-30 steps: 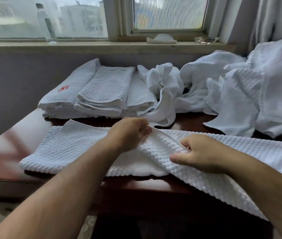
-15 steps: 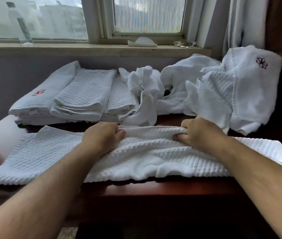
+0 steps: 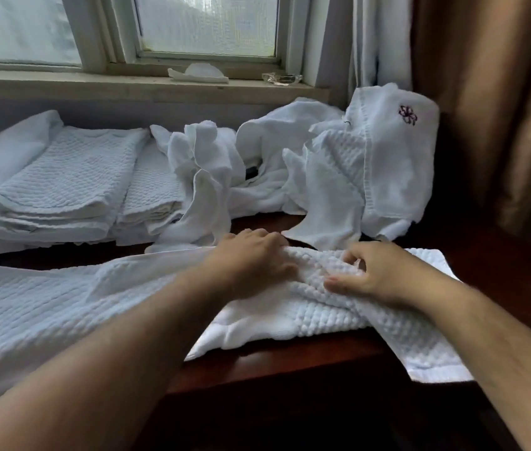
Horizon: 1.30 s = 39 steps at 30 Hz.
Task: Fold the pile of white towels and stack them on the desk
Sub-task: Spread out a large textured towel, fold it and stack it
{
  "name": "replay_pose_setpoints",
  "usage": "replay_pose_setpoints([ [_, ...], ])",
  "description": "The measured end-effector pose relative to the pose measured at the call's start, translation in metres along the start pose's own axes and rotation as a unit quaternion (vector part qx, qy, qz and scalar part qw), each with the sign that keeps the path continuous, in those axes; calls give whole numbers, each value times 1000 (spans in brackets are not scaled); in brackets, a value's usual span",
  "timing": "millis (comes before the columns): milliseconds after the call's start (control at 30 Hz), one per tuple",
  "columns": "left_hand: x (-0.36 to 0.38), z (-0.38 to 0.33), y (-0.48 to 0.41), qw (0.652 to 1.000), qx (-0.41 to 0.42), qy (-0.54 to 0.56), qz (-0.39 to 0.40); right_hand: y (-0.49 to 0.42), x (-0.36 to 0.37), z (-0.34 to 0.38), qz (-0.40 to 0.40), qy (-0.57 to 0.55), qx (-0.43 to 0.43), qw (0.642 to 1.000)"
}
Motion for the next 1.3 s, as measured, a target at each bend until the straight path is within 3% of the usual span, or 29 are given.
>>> replay_pose_setpoints([
  [100,10,-36,-23,998,37,47,-6,19,-16,-24,-11,-8,17,1000],
  [233,15,-42,-39,993,21,110,-29,43,-20,-40,91,47,2,995],
  [300,16,-37,-43,993,-3,106,-44,46,-21,-45,102,84,-10,991],
  [433,24,-37,-48,998,-17,40,-33,33,-37,-51,55,-15,-31,998],
  [600,27,-24,-57,995,-79,19,55,17,-56,-102,-116,-45,116,985],
  [700,27,-24,-56,994,-98,28,46,29,-43,-112,-11,-187,70,980],
  [767,25,-29,-56,995,-98,19,19,42,-30,-116,53,-206,43,976],
  [1000,22,-44,-51,996,-63,31,-49,57,-22,-130,92,-144,14,985],
  [1100,26,-51,-46,998,-39,29,-33,55,-30,-124,40,-148,1,988],
  [1233,22,-58,-41,998,9,57,22,57,-44,-115,-40,-304,24,952],
  [1300,20,-60,-36,991,38,100,80,65,-46,-121,-23,-455,74,887],
])
Point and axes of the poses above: each hand's wrist, its own y-axis away from the middle knuckle, its own x-axis out of the palm, z = x × y, the point moved 6 cm from there along -y, towards the middle knuckle, and after that the axes turned 4 degrees about x, right-handed, at the moved point
